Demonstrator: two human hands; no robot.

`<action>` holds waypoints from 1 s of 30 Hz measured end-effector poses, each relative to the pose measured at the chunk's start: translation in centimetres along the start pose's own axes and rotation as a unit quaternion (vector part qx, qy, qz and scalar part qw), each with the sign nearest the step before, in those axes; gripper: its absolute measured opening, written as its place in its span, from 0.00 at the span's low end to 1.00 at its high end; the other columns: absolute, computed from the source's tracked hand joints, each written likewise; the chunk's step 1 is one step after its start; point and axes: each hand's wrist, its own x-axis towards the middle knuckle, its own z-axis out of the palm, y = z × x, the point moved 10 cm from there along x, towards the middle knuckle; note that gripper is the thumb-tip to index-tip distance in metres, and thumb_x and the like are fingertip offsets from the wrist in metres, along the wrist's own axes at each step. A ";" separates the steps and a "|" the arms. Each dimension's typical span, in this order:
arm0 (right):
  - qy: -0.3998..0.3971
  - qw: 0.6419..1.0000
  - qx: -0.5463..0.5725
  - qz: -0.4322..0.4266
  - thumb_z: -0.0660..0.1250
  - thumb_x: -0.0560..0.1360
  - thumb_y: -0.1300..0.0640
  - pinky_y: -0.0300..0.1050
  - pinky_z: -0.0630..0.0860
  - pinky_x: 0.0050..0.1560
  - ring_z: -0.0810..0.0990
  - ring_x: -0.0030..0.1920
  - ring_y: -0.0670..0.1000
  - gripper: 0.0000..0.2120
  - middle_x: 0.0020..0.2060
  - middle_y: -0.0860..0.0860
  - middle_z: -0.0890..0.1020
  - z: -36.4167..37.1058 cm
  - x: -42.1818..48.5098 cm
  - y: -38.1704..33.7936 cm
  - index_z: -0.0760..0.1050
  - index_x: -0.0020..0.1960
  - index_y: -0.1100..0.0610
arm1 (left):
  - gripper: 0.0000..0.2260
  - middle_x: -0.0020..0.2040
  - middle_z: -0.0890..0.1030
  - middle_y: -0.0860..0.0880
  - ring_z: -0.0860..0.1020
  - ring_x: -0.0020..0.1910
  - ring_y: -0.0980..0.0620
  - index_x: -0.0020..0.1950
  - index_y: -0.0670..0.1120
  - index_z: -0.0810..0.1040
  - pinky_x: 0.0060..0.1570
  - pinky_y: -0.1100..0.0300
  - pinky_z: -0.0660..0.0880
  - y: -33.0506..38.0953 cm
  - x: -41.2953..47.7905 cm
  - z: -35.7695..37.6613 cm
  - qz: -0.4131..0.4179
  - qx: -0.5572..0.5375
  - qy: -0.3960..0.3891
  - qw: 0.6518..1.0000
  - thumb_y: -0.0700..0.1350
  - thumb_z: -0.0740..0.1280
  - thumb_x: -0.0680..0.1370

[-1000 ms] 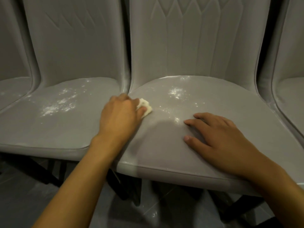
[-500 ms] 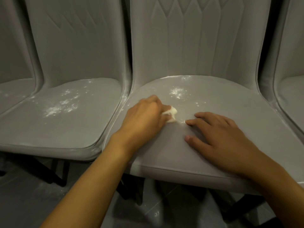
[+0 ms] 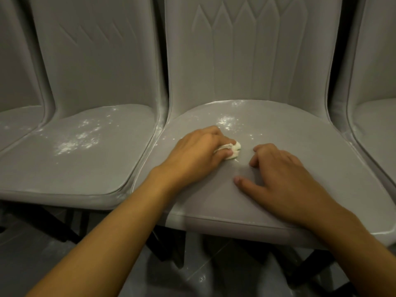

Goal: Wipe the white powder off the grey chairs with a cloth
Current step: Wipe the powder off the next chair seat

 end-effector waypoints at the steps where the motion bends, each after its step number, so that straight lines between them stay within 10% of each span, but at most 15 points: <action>1: 0.007 1.000 -0.007 0.008 0.54 0.73 0.28 0.49 0.64 0.67 0.72 0.57 0.50 0.26 0.57 0.47 0.71 -0.1 -0.1 0.2 0.66 0.56 0.48 | 0.15 0.59 0.79 0.56 0.78 0.56 0.53 0.67 0.58 0.80 0.58 0.50 0.76 0.4 0.4 0.3 0.005 -0.012 -0.005 1.000 0.56 0.65 0.82; 8: -0.040 0.993 -0.077 0.074 0.36 0.65 0.18 0.63 0.50 0.77 0.56 0.78 0.56 0.53 0.78 0.53 0.59 1.4 0.0 2.2 0.48 0.79 0.50 | 0.15 0.56 0.77 0.59 0.78 0.53 0.57 0.65 0.59 0.82 0.52 0.53 0.77 2.6 -2.1 0.3 0.082 -0.010 -0.062 0.995 0.58 0.68 0.80; 17: -0.051 0.992 -0.098 0.057 0.32 0.66 0.21 0.66 0.45 0.77 0.52 0.79 0.58 0.50 0.79 0.56 0.56 1.6 0.2 1.8 0.42 0.80 0.48 | 0.19 0.55 0.77 0.46 0.79 0.47 0.43 0.68 0.54 0.79 0.47 0.52 0.74 -9.6 -8.0 -5.8 -0.215 0.141 0.068 0.964 0.60 0.58 0.84; 22: -0.052 0.992 -0.107 0.053 0.31 0.67 0.22 0.65 0.45 0.77 0.52 0.79 0.58 0.48 0.78 0.56 0.56 1.7 0.2 1.7 0.43 0.80 0.47 | 0.13 0.46 0.71 0.43 0.76 0.43 0.36 0.52 0.44 0.82 0.45 0.52 0.71 -11.7 -5.9 -5.3 -0.267 0.152 0.059 0.950 0.49 0.61 0.84; 27: -0.055 0.991 -0.109 0.050 0.31 0.67 0.22 0.64 0.46 0.77 0.53 0.79 0.58 0.47 0.78 0.56 0.57 1.7 0.1 1.6 0.43 0.79 0.46 | 0.12 0.42 0.76 0.42 0.75 0.42 0.38 0.43 0.43 0.79 0.42 0.54 0.68 -9.3 -0.5 -3.4 -0.209 0.105 0.031 0.972 0.44 0.61 0.82; 30: -0.055 0.991 -0.114 0.048 0.30 0.67 0.22 0.63 0.47 0.77 0.54 0.78 0.58 0.47 0.77 0.55 0.58 1.6 0.1 1.5 0.44 0.79 0.46 | 0.12 0.52 0.81 0.45 0.79 0.49 0.43 0.57 0.52 0.83 0.51 0.51 0.75 -4.4 -0.8 -1.2 -0.101 0.056 -0.019 0.993 0.53 0.62 0.83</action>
